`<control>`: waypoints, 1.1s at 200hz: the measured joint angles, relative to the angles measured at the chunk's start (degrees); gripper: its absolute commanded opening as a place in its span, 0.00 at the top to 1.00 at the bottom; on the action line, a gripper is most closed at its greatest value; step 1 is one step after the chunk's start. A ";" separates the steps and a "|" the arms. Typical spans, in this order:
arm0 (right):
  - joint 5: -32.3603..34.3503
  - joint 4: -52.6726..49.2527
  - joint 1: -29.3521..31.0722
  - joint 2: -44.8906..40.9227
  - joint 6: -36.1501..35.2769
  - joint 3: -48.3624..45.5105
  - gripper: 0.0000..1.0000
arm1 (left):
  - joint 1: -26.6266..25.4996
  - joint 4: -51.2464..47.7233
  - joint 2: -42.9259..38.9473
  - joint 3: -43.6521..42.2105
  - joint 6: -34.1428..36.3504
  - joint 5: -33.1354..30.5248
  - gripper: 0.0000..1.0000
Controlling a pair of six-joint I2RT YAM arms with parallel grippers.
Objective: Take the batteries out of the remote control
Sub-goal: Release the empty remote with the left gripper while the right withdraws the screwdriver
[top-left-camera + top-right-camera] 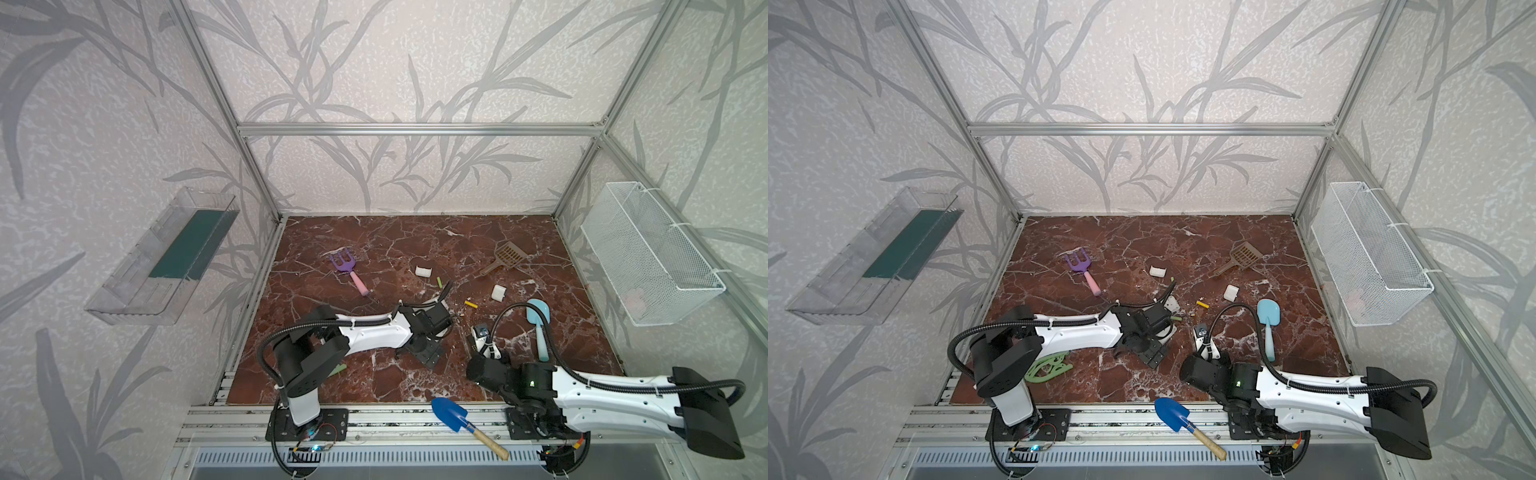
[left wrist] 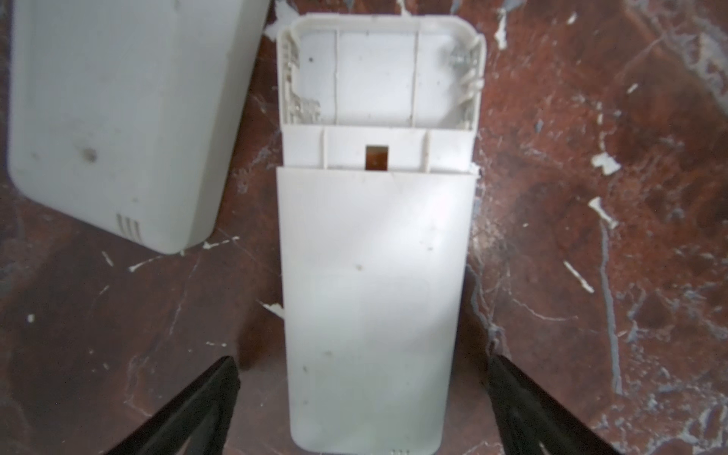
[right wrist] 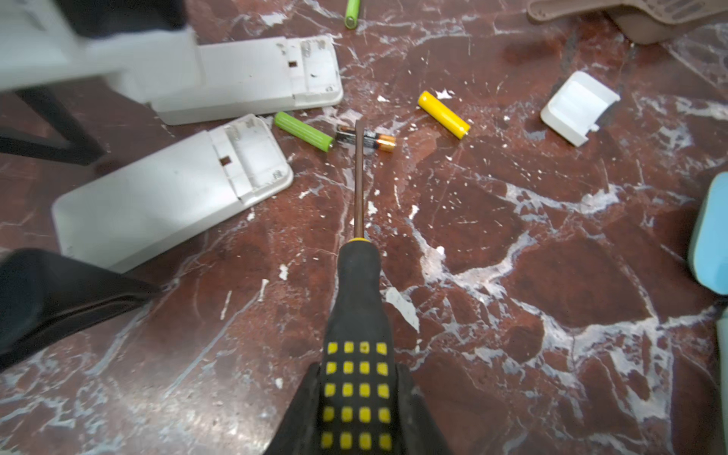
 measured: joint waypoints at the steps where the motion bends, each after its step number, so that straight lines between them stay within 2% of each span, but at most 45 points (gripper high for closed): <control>1: 0.00 0.00 -0.11 0.00 0.00 -0.04 1.00 | 0.00 0.00 -0.02 0.00 0.04 0.00 0.01; 52: -1.46 3.61 -2.99 -0.15 0.50 -2.12 0.92 | 0.00 -1.33 -1.01 0.02 1.38 -0.11 0.01; 92: -2.25 8.70 -4.66 -0.15 0.28 -5.05 0.81 | 0.00 -1.36 -5.64 0.94 2.29 -1.31 0.01; 115: -2.86 11.28 -5.64 0.17 -0.15 -5.95 0.79 | 0.15 -1.27 -8.50 1.84 2.75 -2.80 0.01; 135: -3.37 13.38 -6.54 0.52 -0.33 -6.73 0.79 | 0.74 -1.11 -10.19 2.01 3.34 -3.96 0.01; 164: -3.34 14.10 -7.41 0.35 -0.33 -7.06 0.84 | 1.90 -0.96 -11.41 1.92 3.76 -5.05 0.00; 220: -3.06 11.50 -8.85 -3.08 -0.13 -7.63 0.83 | 4.13 1.07 -16.13 -1.90 3.74 -5.95 0.01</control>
